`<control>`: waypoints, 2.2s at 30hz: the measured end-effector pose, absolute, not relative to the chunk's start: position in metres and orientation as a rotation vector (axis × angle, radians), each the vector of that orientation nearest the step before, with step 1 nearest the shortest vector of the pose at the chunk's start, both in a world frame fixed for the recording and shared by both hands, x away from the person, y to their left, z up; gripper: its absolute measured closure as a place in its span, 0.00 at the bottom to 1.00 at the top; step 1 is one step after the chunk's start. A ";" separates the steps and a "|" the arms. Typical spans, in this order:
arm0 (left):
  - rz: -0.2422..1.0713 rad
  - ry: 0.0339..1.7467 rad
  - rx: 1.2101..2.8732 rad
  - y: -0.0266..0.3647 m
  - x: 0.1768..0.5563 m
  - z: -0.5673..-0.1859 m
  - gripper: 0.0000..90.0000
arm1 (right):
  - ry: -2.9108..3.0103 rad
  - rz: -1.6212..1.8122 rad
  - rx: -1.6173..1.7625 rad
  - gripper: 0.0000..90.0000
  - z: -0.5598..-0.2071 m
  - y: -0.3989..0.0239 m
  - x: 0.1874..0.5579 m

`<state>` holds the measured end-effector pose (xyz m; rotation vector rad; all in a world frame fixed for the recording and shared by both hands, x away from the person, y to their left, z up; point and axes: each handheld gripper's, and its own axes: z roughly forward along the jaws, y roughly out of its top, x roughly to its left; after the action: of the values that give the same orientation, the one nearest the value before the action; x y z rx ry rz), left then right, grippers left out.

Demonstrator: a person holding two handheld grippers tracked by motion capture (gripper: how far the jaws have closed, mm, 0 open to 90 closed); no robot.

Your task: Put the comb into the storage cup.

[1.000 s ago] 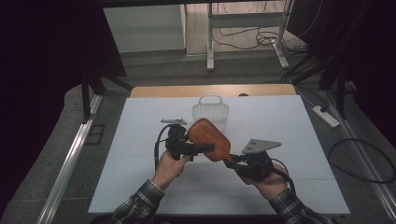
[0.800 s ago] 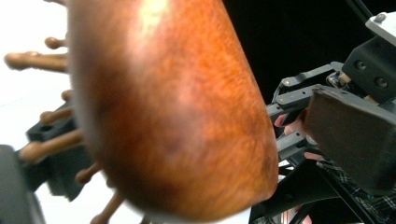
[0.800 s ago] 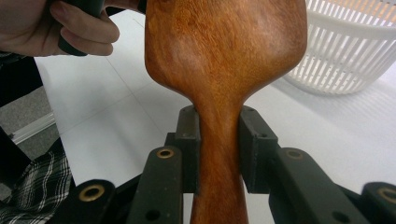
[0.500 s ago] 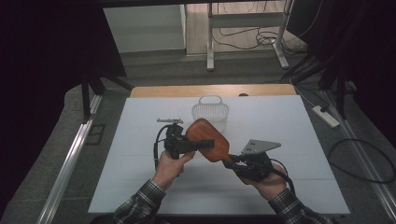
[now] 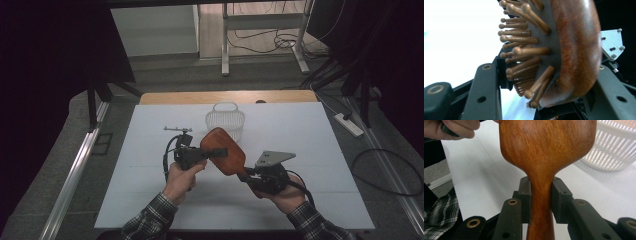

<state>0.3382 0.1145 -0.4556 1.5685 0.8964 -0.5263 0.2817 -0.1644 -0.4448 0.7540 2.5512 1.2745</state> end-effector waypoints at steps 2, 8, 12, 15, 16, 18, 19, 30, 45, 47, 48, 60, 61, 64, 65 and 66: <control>-0.524 0.885 1.580 0.114 0.338 -0.455 0.59 | 2.558 1.274 0.753 0.81 -0.445 -0.164 0.282; -0.473 0.847 1.617 0.114 0.336 -0.447 0.60 | 2.540 1.259 0.725 0.80 -0.445 -0.162 0.281; -0.447 0.845 1.637 0.112 0.334 -0.443 0.59 | 2.546 1.254 0.721 0.77 -0.445 -0.161 0.281; -0.420 0.846 1.658 0.112 0.333 -0.440 0.59 | 2.551 1.228 0.728 0.69 -0.447 -0.160 0.282; -0.412 0.846 1.660 0.112 0.333 -0.439 0.59 | 2.556 1.226 0.733 0.65 -0.447 -0.160 0.282; -0.386 0.845 1.673 0.113 0.333 -0.437 0.59 | 2.561 1.219 0.727 0.59 -0.448 -0.159 0.282; -0.373 0.847 1.676 0.114 0.333 -0.436 0.59 | 2.563 1.212 0.727 0.55 -0.448 -0.159 0.282; -0.238 0.849 1.743 0.117 0.334 -0.419 0.59 | 2.627 1.214 0.769 0.31 -0.450 -0.164 0.289; -0.086 0.885 1.796 0.125 0.351 -0.395 0.59 | 2.601 1.128 0.827 0.09 -0.452 -0.179 0.290; -0.074 0.894 1.794 0.126 0.354 -0.392 0.59 | 2.625 1.090 0.819 0.06 -0.455 -0.181 0.288; -0.074 0.894 1.794 0.126 0.354 -0.392 0.59 | 2.625 1.090 0.819 0.06 -0.455 -0.181 0.288; -0.019 0.921 1.778 0.134 0.368 -0.374 0.59 | 2.618 1.083 0.899 0.00 -0.456 -0.204 0.280; -0.014 0.924 1.773 0.134 0.369 -0.373 0.59 | 2.615 1.085 0.905 0.00 -0.456 -0.206 0.279; -0.009 0.931 1.760 0.137 0.372 -0.371 0.59 | 2.597 1.081 0.905 0.00 -0.456 -0.212 0.277; -0.007 0.934 1.755 0.138 0.373 -0.370 0.59 | 2.588 1.079 0.910 0.00 -0.455 -0.215 0.276; -0.007 0.937 1.753 0.139 0.374 -0.369 0.59 | 2.585 1.077 0.919 0.00 -0.455 -0.217 0.276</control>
<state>0.3743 0.1390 -0.3687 1.7528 0.9366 -0.0068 0.2760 -0.2166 -0.4549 0.9188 2.5855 1.0765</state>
